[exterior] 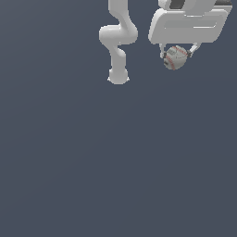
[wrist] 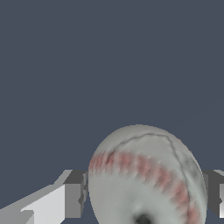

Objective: Pick up the object and move it to a goal position.

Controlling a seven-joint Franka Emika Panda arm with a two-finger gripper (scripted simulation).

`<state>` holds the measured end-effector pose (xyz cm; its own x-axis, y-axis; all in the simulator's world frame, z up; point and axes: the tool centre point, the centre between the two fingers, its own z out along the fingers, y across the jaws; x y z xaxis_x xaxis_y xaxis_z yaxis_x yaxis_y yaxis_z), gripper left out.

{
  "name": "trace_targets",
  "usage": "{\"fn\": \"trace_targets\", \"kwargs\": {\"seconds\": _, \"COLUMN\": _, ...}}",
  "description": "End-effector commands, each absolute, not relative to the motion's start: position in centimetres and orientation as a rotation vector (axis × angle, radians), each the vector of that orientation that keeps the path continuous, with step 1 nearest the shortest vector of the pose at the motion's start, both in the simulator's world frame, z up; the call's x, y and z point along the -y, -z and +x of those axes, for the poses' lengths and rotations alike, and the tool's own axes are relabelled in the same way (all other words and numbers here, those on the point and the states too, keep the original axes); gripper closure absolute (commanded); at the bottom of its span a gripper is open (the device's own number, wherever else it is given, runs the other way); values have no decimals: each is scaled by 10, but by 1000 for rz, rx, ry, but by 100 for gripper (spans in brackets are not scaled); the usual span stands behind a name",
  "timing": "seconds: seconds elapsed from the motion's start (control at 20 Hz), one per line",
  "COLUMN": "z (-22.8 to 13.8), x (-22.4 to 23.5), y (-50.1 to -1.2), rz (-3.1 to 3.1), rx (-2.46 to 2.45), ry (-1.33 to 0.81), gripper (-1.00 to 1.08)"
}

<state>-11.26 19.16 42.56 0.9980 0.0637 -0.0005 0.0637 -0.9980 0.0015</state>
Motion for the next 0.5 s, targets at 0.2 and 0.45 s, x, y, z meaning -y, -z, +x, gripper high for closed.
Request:
{"fn": "trace_targets", "kwargs": {"seconds": 0.2, "z": -117, "x": -206, "y": -453, "rz": 3139, "rx": -98, "ry": 0, "gripper": 108}}
{"fn": "trace_targets", "kwargs": {"seconds": 0.45, "z": -118, "x": -209, "y": -458, "rz": 3140, "rx": -98, "ry": 0, "gripper": 108}}
